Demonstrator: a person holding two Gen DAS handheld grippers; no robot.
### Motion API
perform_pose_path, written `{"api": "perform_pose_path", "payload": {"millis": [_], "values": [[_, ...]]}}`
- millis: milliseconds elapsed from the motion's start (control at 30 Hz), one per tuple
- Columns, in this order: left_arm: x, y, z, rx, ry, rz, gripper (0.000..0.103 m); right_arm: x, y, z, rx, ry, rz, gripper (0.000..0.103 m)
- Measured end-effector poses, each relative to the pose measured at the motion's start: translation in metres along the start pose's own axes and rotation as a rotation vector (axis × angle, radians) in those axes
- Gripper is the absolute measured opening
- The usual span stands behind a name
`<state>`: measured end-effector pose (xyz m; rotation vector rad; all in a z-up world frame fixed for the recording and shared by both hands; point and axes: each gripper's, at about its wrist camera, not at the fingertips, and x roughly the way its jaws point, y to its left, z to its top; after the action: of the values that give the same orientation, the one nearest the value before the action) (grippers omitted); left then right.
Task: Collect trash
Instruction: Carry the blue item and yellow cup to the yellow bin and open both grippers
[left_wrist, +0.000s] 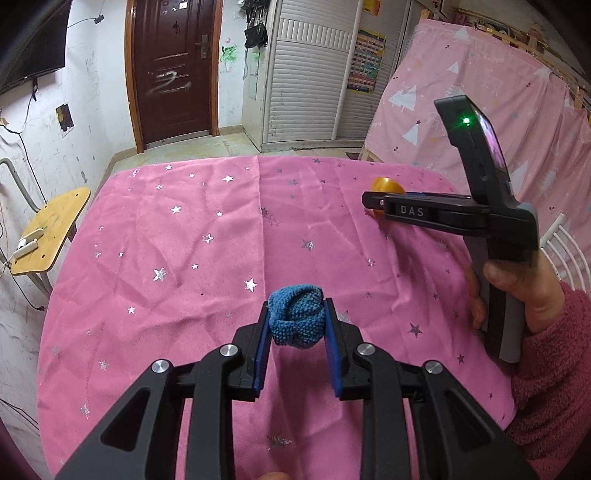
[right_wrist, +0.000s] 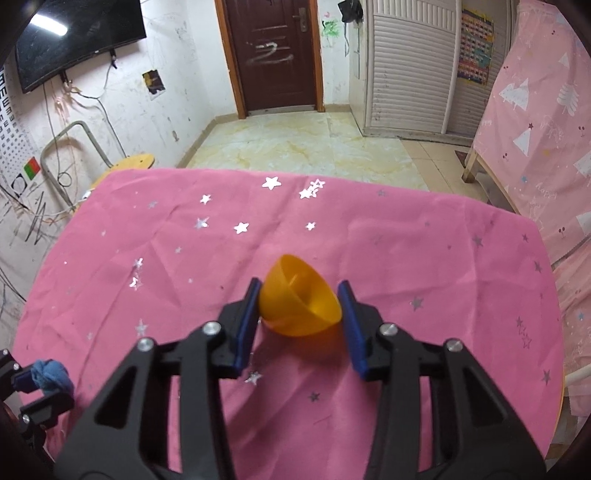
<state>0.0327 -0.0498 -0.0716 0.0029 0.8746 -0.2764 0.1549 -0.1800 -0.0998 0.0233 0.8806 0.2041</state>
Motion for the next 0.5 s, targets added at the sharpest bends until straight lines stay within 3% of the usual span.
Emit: {"api": "perform_pose_path", "payload": {"millis": [500], "values": [[-0.007, -0.033, 0.014, 0.058, -0.014, 0.029, 0.019, -0.048, -0.027, -0.009, 0.064, -0.108, 0.039, 0.04]]}}
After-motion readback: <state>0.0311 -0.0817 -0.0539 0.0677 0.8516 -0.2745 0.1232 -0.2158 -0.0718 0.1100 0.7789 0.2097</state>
